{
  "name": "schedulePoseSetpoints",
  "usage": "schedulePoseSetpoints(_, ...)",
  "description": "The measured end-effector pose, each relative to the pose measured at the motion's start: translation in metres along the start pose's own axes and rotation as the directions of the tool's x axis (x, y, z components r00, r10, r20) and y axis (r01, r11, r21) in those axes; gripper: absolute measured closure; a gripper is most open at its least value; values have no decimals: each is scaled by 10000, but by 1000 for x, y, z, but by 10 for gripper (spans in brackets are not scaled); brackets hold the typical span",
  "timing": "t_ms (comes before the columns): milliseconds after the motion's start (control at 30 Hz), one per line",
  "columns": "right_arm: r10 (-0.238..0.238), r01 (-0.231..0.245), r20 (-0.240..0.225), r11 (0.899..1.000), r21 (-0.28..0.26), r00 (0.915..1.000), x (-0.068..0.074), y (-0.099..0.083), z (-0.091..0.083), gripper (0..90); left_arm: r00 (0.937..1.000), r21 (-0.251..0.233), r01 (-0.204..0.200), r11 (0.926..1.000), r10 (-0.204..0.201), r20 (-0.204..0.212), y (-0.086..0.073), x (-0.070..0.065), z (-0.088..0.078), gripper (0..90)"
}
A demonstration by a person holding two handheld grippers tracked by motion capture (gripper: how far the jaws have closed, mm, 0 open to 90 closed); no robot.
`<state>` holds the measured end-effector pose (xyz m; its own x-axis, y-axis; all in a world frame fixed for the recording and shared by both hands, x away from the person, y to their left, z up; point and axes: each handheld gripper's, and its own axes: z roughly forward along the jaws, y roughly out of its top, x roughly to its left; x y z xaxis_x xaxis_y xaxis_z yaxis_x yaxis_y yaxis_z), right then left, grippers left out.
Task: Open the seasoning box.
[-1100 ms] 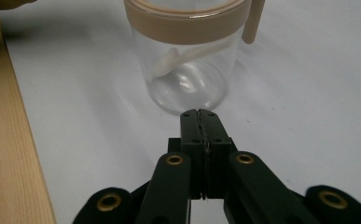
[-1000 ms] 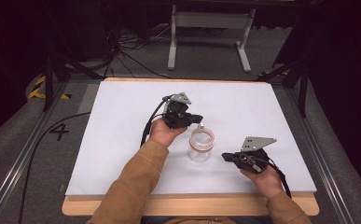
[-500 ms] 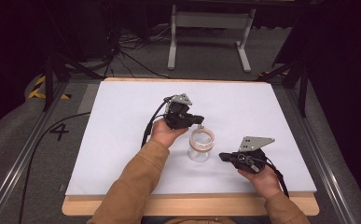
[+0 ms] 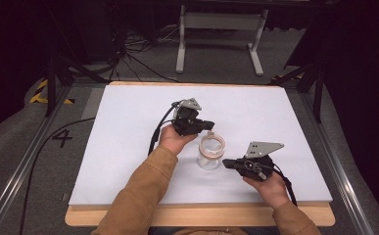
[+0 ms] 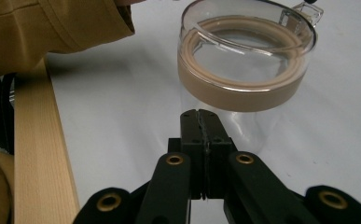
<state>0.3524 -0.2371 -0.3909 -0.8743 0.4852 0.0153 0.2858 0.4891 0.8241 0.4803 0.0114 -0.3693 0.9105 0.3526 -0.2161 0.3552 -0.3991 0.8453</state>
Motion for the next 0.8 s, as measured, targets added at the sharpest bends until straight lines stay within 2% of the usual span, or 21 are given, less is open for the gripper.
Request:
schedulePoseSetpoints(267,179,-179,22,9997,-136,9998,-1,2,1,897,10000,185,62,9998,-61,-41,0,1,0,895)
schedulePoseSetpoints(433,303,-300,86,9989,-354,9995,-2,5,0,896,10000,100,70,9999,-69,-69,-1,1,1,895)
schedulePoseSetpoints(633,766,-789,-294,9929,-888,9966,-7,10,6,896,10000,115,76,9999,-76,-51,-1,1,1,895)
schedulePoseSetpoints(800,1231,-1341,-824,9803,-1449,9890,-14,9,9,897,10000,153,64,9999,-63,-29,-1,1,0,895)
